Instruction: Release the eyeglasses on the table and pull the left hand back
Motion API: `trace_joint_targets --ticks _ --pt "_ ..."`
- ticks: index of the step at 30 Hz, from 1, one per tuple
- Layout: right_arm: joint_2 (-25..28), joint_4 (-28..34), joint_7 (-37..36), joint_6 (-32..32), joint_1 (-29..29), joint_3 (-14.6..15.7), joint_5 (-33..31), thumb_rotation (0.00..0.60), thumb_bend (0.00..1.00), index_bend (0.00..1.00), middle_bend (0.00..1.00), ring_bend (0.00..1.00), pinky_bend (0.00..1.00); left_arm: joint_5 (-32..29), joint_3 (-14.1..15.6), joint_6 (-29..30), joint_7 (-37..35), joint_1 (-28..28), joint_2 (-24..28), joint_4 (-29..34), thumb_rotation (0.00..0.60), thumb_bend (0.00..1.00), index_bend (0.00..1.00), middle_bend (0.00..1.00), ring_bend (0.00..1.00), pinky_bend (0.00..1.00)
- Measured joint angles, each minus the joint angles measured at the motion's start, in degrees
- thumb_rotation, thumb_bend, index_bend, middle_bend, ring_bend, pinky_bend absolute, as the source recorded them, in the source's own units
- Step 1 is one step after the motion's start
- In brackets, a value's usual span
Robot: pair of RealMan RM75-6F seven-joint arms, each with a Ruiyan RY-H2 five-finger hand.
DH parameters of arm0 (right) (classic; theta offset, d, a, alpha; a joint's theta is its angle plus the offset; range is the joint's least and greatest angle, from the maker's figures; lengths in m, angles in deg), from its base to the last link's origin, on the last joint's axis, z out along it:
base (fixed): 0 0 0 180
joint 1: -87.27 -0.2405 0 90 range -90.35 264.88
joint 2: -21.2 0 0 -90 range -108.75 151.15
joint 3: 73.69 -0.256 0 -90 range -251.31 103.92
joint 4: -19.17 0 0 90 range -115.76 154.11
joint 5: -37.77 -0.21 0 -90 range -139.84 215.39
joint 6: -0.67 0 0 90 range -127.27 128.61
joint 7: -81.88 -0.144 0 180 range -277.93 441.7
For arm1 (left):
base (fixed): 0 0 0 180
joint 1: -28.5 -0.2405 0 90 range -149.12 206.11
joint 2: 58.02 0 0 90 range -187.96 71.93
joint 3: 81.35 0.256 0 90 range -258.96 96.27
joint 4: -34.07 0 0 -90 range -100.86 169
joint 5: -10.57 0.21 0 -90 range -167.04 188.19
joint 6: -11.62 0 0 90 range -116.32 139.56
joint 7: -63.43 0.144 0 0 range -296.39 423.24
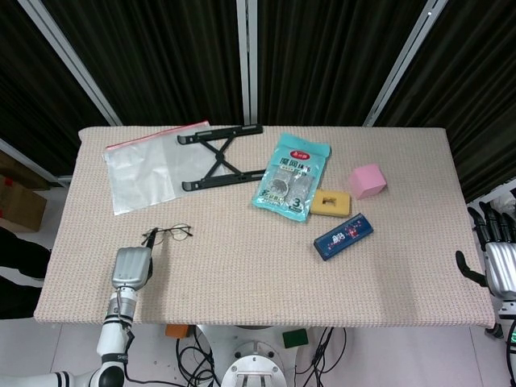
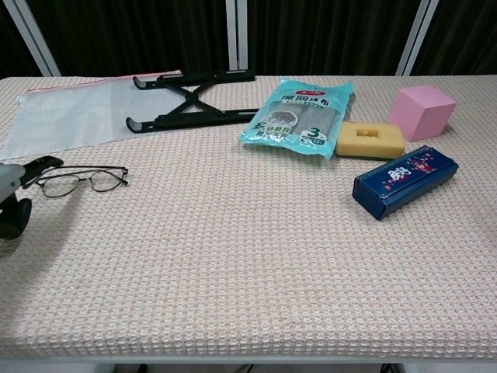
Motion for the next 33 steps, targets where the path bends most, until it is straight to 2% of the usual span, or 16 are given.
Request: trace_joint_targets --ticks 10,17,26,33 --pt "-0.1 -0.6 -0.9 -0.6 0.0 0.1 0.9 0.6 0.45 0.0 0.0 0.0 0.0 -3.1 -0.8 -2.5 -1.5 0.6 -2.2 -6.1 0.6 0.72 0.04 0.97 0.91 0.93" --pt "-0.2 -0.4 -0.5 -0.7 0.0 0.0 0.9 0.6 0.45 0.0 0.0 0.0 0.0 -2.7 -1.1 -1.9 -2.0 0.7 -2.0 -5.7 0.6 0.72 0.04 0.97 0.91 0.93" --pt "-0.1 -0.1 -0.5 -1.0 0.1 0.0 1.1 0.6 0.45 0.0 0.0 0.0 0.0 1.0 -1.1 1.2 -3.0 0.3 -1.2 -3.1 0.6 0.72 0.04 0.97 0.91 0.93" --pt "-0.3 -0.6 -0.9 -0.7 0.1 0.2 1.1 0.6 0.45 0.0 0.0 0.0 0.0 3.1 0.8 1.3 -1.5 0.4 -0.7 -0.3 0.6 0.72 0.04 0.97 0.91 0.93"
